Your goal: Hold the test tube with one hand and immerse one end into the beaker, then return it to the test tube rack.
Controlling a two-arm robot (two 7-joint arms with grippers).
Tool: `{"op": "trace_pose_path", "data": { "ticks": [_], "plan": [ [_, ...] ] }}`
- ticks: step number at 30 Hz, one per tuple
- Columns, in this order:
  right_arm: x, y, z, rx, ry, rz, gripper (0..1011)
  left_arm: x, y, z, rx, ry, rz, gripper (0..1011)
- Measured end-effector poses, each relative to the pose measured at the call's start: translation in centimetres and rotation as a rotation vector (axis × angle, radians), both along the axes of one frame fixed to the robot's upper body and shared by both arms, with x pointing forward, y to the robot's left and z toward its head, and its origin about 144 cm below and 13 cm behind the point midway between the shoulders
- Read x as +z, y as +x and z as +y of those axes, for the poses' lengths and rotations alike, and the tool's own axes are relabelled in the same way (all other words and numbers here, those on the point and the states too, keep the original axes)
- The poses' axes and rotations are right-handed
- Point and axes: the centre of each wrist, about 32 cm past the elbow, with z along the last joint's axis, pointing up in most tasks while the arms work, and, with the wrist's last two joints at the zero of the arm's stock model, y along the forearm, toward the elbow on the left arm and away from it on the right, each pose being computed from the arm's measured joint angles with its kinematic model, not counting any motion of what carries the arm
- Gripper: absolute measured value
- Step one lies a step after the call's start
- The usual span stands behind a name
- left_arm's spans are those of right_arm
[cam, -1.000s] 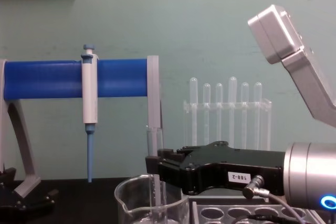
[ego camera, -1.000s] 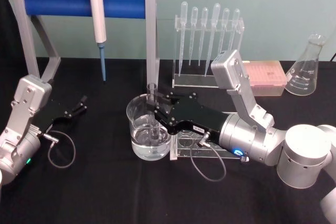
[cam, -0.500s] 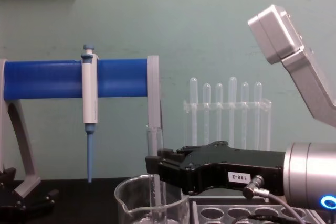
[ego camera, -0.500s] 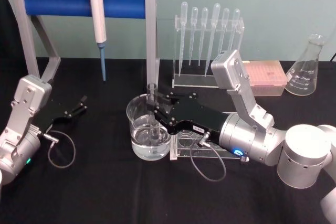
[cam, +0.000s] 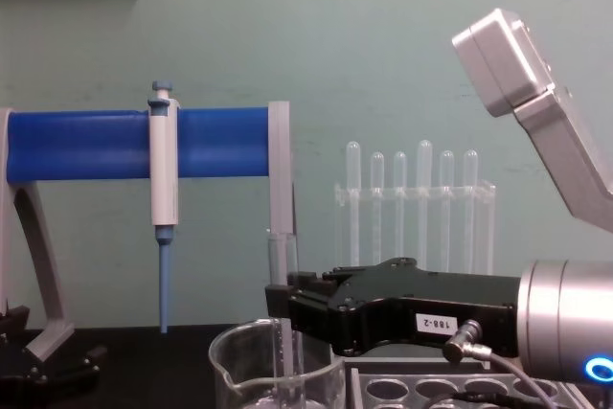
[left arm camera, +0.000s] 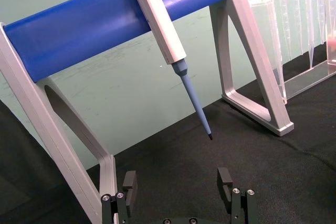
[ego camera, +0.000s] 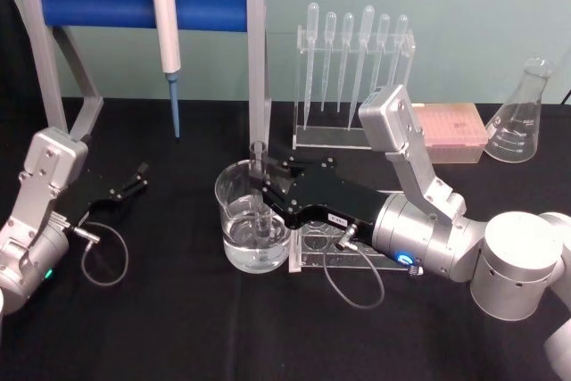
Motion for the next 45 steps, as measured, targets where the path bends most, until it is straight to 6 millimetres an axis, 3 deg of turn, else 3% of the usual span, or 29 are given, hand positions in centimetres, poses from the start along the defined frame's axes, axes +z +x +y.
{"op": "trace_pose_path", "data": {
  "ticks": [40, 45],
  "plan": [
    [0.01, 0.0, 0.0, 0.0, 0.0, 0.0, 224, 0.0, 0.0, 0.0, 0.0, 0.0, 0.0, 1000],
    [0.91, 0.12, 0.03, 0.008, 0.005, -0.01, 224, 0.0, 0.0, 0.0, 0.0, 0.0, 0.0, 1000]
  ]
}}
